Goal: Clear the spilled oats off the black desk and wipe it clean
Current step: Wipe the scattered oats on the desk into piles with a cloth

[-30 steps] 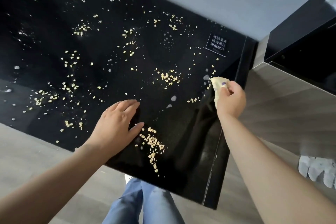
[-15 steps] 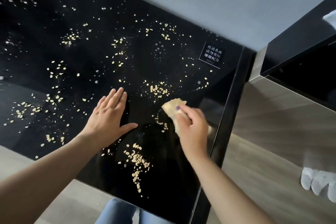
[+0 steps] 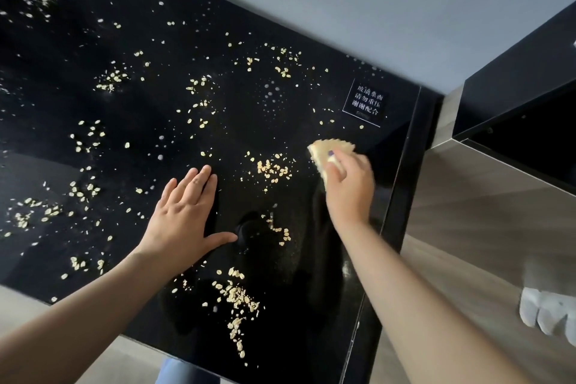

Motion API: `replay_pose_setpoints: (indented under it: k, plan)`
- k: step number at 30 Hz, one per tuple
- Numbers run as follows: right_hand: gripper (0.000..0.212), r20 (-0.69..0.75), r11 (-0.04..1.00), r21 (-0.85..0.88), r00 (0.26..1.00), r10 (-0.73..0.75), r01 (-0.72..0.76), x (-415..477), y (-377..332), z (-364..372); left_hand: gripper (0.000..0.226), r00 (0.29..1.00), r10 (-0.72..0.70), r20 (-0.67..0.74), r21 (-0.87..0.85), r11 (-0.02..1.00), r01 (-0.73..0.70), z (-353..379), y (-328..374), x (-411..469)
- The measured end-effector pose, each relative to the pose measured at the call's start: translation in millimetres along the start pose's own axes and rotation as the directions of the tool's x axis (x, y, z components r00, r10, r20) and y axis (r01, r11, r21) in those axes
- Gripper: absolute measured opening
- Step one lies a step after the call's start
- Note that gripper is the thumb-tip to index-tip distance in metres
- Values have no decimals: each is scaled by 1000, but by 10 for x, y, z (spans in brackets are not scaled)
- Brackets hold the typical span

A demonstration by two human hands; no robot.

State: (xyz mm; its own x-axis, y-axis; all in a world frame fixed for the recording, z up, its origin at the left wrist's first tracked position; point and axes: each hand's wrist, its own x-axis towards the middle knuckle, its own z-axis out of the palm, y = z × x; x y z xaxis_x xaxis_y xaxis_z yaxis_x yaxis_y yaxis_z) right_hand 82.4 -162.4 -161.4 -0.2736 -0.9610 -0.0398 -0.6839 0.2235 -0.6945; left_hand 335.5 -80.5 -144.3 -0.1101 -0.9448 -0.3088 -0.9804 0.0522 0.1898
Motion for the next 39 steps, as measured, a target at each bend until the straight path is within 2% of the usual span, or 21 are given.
replay_pose_setpoints:
  k: [2,5,8,12,14,19,21,24,26,28,31,35,39]
  plan:
    - [28,100,998,36,994,-51,47,-233,-123,73,113,1000,15,18,27,1000,-16,-12,-25,19]
    - [25,162,982,181,986,25,-55,-400,-258,43,103,999,37,0,27,999,-37,-73,-51,81]
    - [25,15,952,282,992,122,-121,-201,-284,-130,82,998,9,-69,-17,1000,-10,-191,-36,232]
    - [28,-233,963,222,951,201,-149,444,-132,-366,72,993,47,-104,-48,997,-52,-332,55,502]
    - [29,-282,965,185,931,233,-186,757,-29,-389,73,991,74,-115,-82,993,-84,-371,111,640]
    - [27,-199,971,93,951,236,-221,1025,-2,-86,72,982,141,-123,-69,986,-151,-429,166,970]
    - [27,-168,986,65,972,164,-155,900,-99,71,73,982,148,-119,-73,985,-158,-440,157,1070]
    - [24,3,999,39,999,-34,34,578,-250,260,74,983,154,-97,-66,985,-161,-449,122,1170]
    - [23,117,993,103,990,-73,61,394,-340,286,74,985,152,-77,-58,986,-156,-449,77,1206]
    - [22,140,975,221,990,-4,-27,303,-390,204,74,986,160,-57,-28,986,-161,-441,32,1221]
    - [23,-15,953,290,995,96,-87,420,-313,-44,75,981,186,-49,37,982,-184,-404,-12,1223]
    - [26,-279,974,185,944,179,-130,907,-54,-380,85,982,184,-47,68,981,-180,-376,-15,1236]
    - [26,-286,980,102,939,192,-170,1357,155,-474,87,982,184,-41,92,979,-180,-332,-13,1248]
